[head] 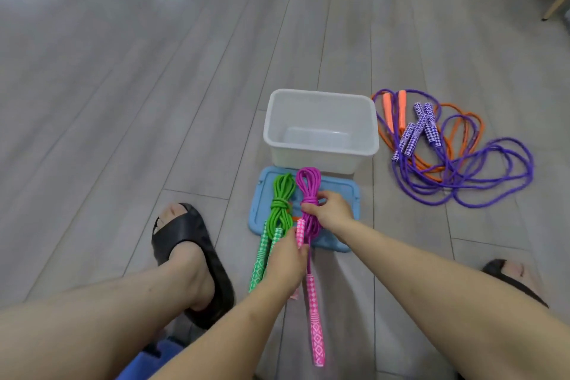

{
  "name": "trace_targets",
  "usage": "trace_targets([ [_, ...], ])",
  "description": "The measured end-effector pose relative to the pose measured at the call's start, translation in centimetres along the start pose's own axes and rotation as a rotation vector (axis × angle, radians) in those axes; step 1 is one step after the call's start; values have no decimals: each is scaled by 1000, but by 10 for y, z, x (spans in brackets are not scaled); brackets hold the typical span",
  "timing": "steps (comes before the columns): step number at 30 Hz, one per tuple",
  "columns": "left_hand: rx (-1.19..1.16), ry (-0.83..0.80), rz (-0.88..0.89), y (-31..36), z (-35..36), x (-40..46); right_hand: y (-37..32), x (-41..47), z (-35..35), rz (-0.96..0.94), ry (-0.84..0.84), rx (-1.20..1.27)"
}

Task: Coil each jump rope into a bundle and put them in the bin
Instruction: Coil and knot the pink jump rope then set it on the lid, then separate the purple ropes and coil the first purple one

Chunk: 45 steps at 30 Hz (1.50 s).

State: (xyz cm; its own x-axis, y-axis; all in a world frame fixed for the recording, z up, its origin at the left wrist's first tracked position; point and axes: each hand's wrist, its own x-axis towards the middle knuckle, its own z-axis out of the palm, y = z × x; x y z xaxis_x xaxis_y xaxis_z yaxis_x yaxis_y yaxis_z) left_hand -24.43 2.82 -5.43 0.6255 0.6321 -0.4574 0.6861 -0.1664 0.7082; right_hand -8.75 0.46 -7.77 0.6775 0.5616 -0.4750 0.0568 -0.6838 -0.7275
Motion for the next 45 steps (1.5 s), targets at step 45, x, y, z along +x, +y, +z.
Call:
trace_targets([
  [45,254,-99,210,170,142,161,149,84,-195,48,367,-326],
])
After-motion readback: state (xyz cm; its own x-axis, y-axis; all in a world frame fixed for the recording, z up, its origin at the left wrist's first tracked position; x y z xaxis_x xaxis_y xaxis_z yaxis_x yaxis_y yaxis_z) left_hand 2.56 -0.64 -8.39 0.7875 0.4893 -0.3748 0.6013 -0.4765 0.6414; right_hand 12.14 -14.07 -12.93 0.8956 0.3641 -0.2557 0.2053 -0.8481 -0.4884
